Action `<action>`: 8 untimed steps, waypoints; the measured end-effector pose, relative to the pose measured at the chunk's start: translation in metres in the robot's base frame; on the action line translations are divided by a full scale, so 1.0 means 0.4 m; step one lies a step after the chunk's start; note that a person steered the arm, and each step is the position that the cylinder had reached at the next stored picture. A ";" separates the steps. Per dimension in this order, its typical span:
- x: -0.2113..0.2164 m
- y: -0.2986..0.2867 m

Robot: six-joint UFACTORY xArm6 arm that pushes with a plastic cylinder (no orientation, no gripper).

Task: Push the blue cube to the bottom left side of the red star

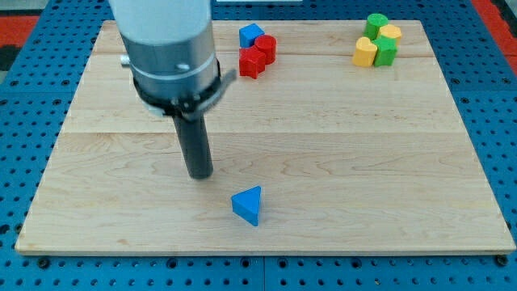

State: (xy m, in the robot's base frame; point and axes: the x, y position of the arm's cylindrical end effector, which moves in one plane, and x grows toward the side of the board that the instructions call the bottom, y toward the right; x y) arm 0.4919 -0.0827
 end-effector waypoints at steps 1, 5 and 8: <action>-0.143 0.192; -0.744 0.246; -0.545 0.077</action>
State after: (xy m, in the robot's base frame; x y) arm 0.2738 -0.0521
